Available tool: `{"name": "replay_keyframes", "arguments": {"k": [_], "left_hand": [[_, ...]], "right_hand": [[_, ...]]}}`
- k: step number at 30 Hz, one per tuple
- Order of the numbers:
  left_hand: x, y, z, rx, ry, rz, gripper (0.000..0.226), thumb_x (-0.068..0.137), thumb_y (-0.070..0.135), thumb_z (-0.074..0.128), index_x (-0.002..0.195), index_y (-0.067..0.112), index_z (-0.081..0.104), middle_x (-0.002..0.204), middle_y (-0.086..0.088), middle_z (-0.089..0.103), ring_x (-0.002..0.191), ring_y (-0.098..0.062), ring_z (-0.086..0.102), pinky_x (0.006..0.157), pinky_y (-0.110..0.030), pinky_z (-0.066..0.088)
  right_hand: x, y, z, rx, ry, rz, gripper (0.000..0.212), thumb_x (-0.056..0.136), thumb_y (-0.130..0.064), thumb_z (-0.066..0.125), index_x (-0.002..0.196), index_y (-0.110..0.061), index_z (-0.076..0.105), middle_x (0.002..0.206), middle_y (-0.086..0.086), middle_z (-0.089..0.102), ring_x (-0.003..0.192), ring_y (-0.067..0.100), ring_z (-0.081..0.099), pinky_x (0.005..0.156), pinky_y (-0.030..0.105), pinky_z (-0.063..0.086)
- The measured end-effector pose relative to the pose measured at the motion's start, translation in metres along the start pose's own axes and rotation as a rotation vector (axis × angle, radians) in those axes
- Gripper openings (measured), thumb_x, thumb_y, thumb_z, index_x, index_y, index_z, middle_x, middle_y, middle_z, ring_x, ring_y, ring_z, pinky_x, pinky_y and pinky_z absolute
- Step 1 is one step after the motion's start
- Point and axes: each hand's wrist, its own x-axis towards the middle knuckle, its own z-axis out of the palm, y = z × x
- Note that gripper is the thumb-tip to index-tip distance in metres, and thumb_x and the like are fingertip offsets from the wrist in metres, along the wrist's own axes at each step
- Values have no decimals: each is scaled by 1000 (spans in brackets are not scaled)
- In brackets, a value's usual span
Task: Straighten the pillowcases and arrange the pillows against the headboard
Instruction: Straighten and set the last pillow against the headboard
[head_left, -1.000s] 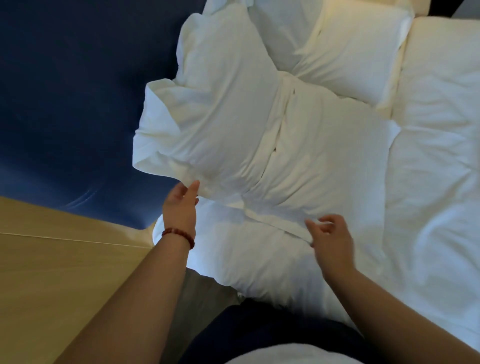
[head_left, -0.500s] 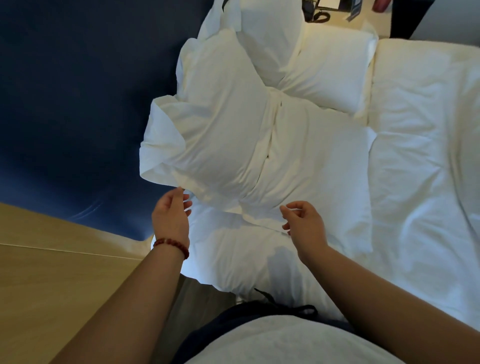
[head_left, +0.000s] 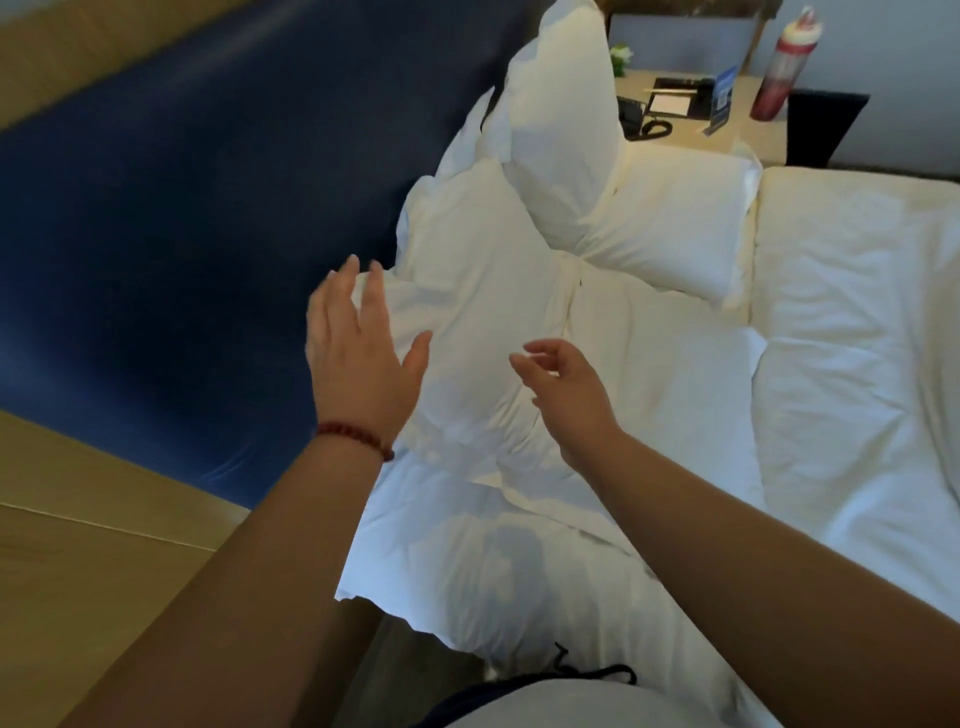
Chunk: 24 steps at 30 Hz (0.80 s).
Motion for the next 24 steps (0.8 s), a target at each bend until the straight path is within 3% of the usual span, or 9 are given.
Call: {"name": "replay_keyframes", "arguments": {"k": [3,5,6,7,11,13,19,21,24], "left_hand": [[32,-8,2,78,-267,-330,78,94,36,61,152,4,21,148,-19,38,133,-35,39,105,-45,38],[41,-18,1,118,-363,-385,34,97,21,54,126,2,52,124,-23,57,101,-34,58,73,-40,46],[40,-24,0,108,-339,-373,16,98,16,50,101,3,59,109,-21,62,84,-30,57,64,-37,41],[36,-29,0,86,-292,-355,20,98,15,47,84,4,57,99,-18,62,74,-26,52,61,-34,37],[18,-36,-16,-235,-1,-456,39,102,20,44,67,8,55,83,-5,55,66,-9,47,61,-17,33],[16,-31,-22,-327,-48,-561,39,104,24,39,70,11,54,76,-2,57,64,-6,49,55,-13,33],[27,-17,-21,-408,-114,-691,26,103,31,38,91,18,57,75,4,63,63,-12,52,58,-26,42],[38,-17,-18,-368,-135,-678,24,97,42,50,111,24,59,89,6,68,76,-13,63,67,-27,49],[57,-21,-6,-181,-257,-563,53,88,43,66,134,21,53,116,2,63,93,-21,67,85,-36,55]], "right_hand": [[24,-24,14,29,-36,-63,22,82,-43,71,99,-33,62,97,-6,67,94,16,65,86,39,53],[35,-32,19,45,-64,-75,25,83,-45,70,102,-31,61,100,-4,66,95,16,65,85,38,53],[40,-34,21,40,-77,-80,26,84,-44,70,104,-30,61,100,-5,66,95,16,64,84,37,53],[45,-37,23,28,-91,-87,26,85,-43,70,105,-29,61,100,-6,65,93,14,64,83,34,53],[75,-60,34,-88,-163,-197,32,87,-39,69,114,-25,60,100,-11,61,84,0,59,69,13,45],[93,-76,43,-157,-240,-268,35,88,-39,69,118,-26,59,108,-8,61,88,2,59,72,15,43],[134,-105,81,-356,-470,-455,38,89,-26,69,125,-25,59,122,-5,58,95,9,58,90,20,45],[144,-106,90,-458,-548,-596,39,90,-18,67,128,-23,59,127,-4,56,86,1,55,88,13,43],[160,-107,104,-588,-622,-799,40,89,-11,64,126,-26,61,116,-4,53,91,3,53,85,11,41]]}}
